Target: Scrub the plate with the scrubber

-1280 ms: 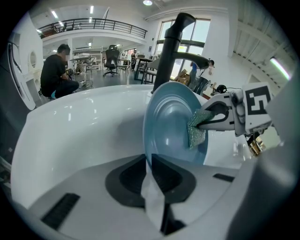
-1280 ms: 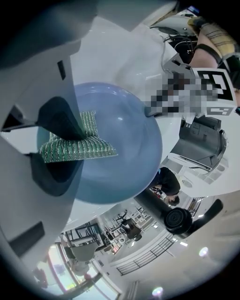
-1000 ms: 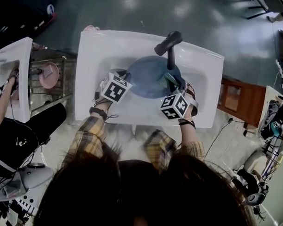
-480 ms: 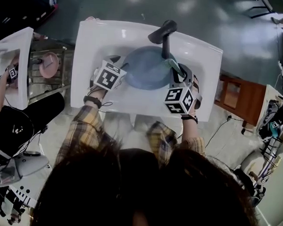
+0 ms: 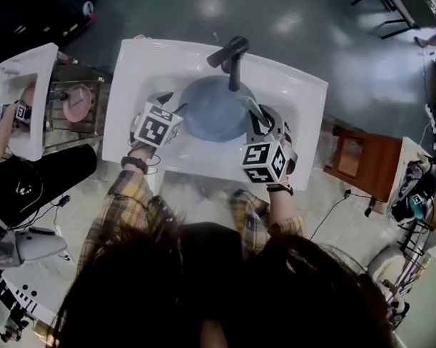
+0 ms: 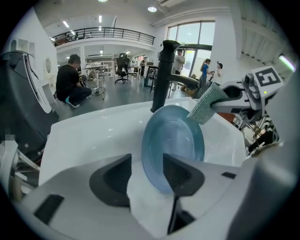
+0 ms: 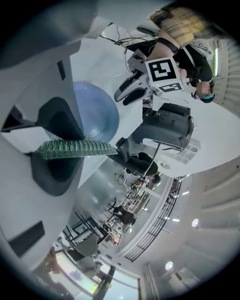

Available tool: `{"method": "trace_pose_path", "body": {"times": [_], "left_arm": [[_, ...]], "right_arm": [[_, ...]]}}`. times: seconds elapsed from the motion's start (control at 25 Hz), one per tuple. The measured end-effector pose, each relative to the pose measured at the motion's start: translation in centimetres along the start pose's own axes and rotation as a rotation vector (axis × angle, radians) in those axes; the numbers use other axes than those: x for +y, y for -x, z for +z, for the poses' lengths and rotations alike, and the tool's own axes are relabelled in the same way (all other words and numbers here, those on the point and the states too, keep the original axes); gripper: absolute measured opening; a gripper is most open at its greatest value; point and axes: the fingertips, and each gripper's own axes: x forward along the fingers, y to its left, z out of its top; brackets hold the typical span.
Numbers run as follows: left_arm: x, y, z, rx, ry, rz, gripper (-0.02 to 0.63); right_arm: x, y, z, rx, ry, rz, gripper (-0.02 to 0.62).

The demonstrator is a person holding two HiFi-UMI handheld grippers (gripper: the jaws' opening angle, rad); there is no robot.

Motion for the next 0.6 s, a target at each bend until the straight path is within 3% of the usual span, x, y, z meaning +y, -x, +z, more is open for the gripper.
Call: {"method": "trace_pose_path", "body": {"times": [0.2, 0.6], "left_arm": [[-1.6, 1.9, 1.4, -0.046, 0.025, 0.032, 0.192], [-4.0, 8.3, 8.9, -0.308, 0.079, 0.061, 0.19]], "right_arm": [[-0.3, 1.7, 0.1, -0.042, -0.056, 0.045, 0.103], [-2.9, 6.6, 4.5, -0.217, -0.22, 0.12, 0.104]]}}
